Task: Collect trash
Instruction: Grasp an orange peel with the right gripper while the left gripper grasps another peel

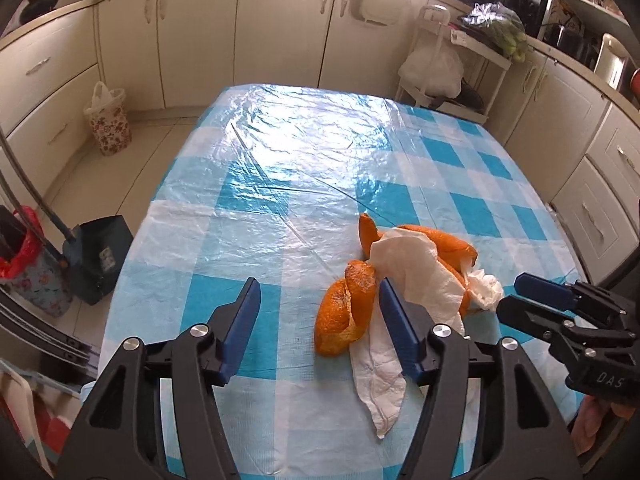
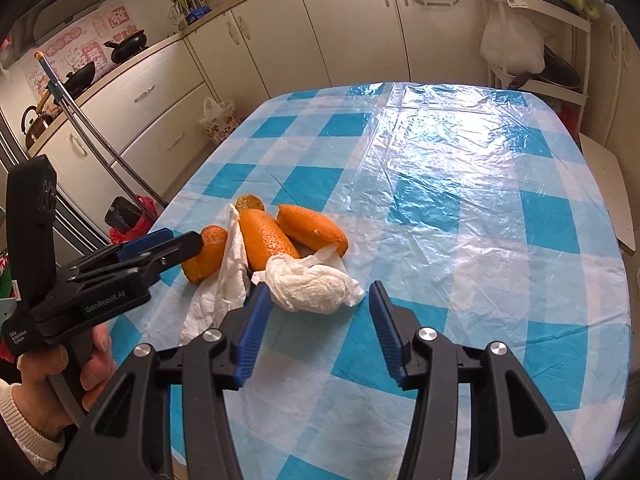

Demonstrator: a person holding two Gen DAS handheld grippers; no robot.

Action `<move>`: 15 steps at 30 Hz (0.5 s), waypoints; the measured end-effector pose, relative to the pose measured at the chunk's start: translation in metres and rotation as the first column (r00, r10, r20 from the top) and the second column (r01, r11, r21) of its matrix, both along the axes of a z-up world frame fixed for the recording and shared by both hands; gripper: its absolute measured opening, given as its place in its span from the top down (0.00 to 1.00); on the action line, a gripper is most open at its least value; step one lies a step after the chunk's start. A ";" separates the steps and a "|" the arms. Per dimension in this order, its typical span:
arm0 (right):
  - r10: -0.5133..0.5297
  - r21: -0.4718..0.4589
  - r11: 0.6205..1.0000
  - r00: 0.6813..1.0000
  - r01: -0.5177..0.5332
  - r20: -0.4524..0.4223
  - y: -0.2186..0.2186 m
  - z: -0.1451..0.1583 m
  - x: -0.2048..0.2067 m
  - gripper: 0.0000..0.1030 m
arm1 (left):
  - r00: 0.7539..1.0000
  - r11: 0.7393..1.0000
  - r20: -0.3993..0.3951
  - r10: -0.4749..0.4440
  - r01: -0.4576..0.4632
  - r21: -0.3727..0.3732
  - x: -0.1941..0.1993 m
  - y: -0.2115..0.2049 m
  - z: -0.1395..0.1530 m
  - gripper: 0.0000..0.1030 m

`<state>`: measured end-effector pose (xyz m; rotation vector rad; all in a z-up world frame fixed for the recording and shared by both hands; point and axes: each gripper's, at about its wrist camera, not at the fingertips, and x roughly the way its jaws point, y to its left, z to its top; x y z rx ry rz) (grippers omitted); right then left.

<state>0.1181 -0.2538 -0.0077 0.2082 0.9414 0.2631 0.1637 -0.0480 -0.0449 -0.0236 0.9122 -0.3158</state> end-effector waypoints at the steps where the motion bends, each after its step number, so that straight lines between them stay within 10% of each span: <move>1: -0.003 0.004 1.000 1.000 0.003 0.005 0.000 0.001 0.000 0.51 | 1.000 1.000 -0.012 -0.004 0.004 0.000 0.002 -0.002 -0.004 0.43; 5: -0.029 0.010 1.000 0.999 0.029 0.041 -0.002 0.010 0.006 0.51 | 0.998 0.997 -0.042 -0.042 0.040 -0.060 0.006 -0.002 -0.006 0.78; 15: -0.037 -0.015 0.999 0.999 0.037 -0.033 0.006 -0.006 0.054 0.51 | 1.000 0.996 -0.019 -0.022 0.021 -0.084 -0.009 0.025 0.005 0.83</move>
